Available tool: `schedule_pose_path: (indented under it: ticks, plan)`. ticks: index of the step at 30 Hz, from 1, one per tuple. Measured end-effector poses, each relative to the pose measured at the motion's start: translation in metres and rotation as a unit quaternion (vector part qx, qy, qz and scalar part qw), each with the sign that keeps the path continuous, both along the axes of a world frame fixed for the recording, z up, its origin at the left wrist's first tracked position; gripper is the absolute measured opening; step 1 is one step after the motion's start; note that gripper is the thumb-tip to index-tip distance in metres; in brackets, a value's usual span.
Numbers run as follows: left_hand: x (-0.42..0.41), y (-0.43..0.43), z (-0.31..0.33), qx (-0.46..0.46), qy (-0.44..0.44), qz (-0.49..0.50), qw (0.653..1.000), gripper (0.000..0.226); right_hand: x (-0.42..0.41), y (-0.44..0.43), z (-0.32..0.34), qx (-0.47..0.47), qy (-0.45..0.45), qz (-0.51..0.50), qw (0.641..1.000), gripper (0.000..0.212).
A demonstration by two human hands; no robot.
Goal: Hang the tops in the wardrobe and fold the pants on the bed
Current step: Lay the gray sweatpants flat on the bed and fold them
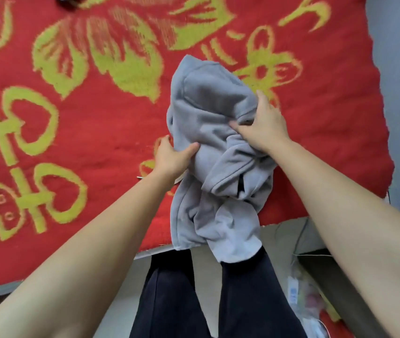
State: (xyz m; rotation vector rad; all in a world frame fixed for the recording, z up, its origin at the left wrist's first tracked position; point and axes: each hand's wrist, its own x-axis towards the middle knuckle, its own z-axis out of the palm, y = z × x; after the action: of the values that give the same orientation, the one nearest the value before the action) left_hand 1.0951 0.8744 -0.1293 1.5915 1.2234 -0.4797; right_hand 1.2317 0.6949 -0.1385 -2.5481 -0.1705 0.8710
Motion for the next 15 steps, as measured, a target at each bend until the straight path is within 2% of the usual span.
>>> schedule_pose_path:
  ticks: [2,3,6,7,8,10,12,15]
  plan:
    - [0.001,-0.002,-0.007,-0.015,-0.019,0.038,0.999,0.02,0.002,0.006,-0.001,-0.016,0.0,-0.015,1.0,0.073]
    - [0.004,0.001,-0.004,-0.004,-0.031,0.046,0.998,0.011,0.007,0.01,0.003,-0.015,-0.002,-0.014,1.0,0.063]
    - [0.03,0.03,0.025,0.07,-0.102,0.056,0.991,0.008,0.028,0.033,0.034,0.017,-0.032,-0.044,0.998,0.053]
    - [0.042,0.045,0.038,0.107,-0.136,0.042,0.984,0.005,0.035,0.044,0.049,0.047,-0.06,-0.067,0.995,0.052]
    - [0.054,0.062,0.054,0.147,-0.169,0.025,0.974,0.012,0.041,0.057,0.067,0.087,-0.101,-0.092,0.987,0.051]
    - [0.076,0.095,0.084,0.227,-0.234,-0.011,0.945,0.022,0.05,0.086,0.105,0.185,-0.192,-0.133,0.955,0.045]
    - [0.091,0.124,0.107,0.299,-0.281,-0.016,0.912,0.027,0.053,0.111,0.137,0.27,-0.263,-0.131,0.917,0.038]
    - [0.089,0.154,0.12,0.38,-0.304,0.01,0.874,0.029,0.048,0.133,0.154,0.301,-0.333,-0.065,0.891,0.039]
